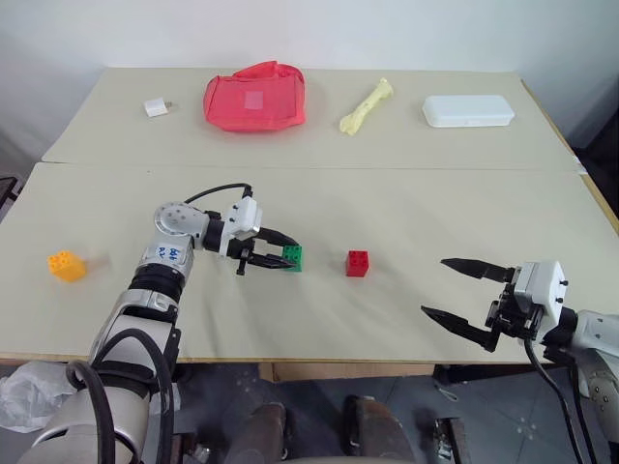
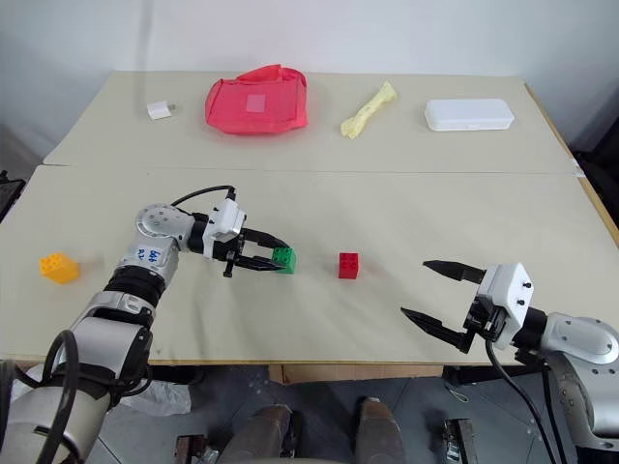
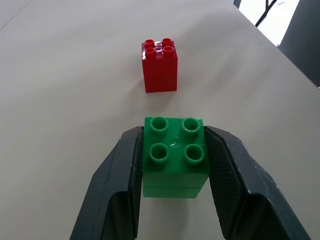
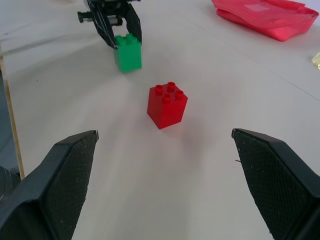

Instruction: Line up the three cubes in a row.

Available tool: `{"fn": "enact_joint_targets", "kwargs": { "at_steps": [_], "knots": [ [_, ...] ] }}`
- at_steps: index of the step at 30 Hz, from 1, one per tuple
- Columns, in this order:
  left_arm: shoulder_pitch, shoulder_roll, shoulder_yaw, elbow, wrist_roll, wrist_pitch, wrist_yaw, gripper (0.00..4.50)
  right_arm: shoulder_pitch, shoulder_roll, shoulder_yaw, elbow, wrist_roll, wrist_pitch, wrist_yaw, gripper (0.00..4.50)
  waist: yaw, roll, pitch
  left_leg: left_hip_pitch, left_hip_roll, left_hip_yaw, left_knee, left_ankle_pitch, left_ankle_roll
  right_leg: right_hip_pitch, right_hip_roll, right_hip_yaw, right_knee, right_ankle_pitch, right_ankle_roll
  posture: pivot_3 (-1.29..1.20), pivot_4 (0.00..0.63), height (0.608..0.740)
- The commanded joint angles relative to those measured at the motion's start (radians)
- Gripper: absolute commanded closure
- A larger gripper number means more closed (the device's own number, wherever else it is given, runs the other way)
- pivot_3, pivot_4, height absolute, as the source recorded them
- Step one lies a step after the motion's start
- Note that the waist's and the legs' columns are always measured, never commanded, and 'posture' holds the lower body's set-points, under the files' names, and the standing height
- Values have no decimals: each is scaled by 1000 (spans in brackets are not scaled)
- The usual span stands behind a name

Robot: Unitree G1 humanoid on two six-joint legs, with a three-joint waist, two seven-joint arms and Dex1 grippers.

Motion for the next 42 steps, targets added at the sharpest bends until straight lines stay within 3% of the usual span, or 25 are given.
{"fn": "enact_joint_targets", "kwargs": {
  "at_steps": [1,7,13,16,21,24,26,28,35,42],
  "knots": [
    [-38,-24,-2,30,39,-24,28,3029,13,0,-26,-42,26,2,-10,0,2,0,0,0,0,0,0,0,0,0,0,0,0,0,0,0,150,740],
    [-65,-40,-1,60,55,43,10,3029,-12,3,10,-40,25,6,-12,0,2,0,0,0,-1,0,0,1,1,1,-1,0,0,1,1,0,150,740],
    [-57,3,50,-32,24,67,44,1224,-88,2,65,20,13,-15,29,0,0,-2,1,0,-1,0,0,1,1,0,-1,0,0,1,1,0,150,740],
    [2,55,85,-152,-7,110,51,1224,-150,8,99,71,5,-30,51,0,-8,-2,1,0,0,0,0,1,1,0,0,1,0,1,1,0,150,740],
    [254,167,202,-559,-114,294,150,1224,-280,39,177,195,-20,-76,107,0,-29,-2,1,0,1,-1,-1,1,0,-1,-3,2,-1,1,1,0,150,740],
    [442,189,332,-835,-207,451,314,675,-366,74,232,279,-40,-109,149,0,-28,-2,1,0,2,-2,0,1,0,0,-4,4,-1,0,0,0,150,740],
    [642,183,476,-1026,-235,518,462,50,-437,118,275,337,-53,-133,175,0,-30,-2,1,0,2,-3,0,0,-1,0,-5,9,-1,0,0,0,150,740],
    [835,139,636,-1171,-249,542,600,16,-500,164,309,386,-64,-162,197,0,-34,-1,1,1,3,-3,0,0,-2,0,-4,10,-1,0,-1,0,150,740],
    [1234,-114,954,-1382,-292,495,929,16,-608,265,381,462,-84,-214,257,0,-22,-2,1,2,5,-5,0,-1,-4,2,-3,8,-3,-1,-3,0,150,740],
    [1365,-334,1136,-1350,-372,407,1203,16,-666,328,406,497,-86,-249,280,0,-5,-2,1,2,5,-5,0,-2,-5,3,-3,7,-8,-1,-3,0,150,740]
  ]
}}
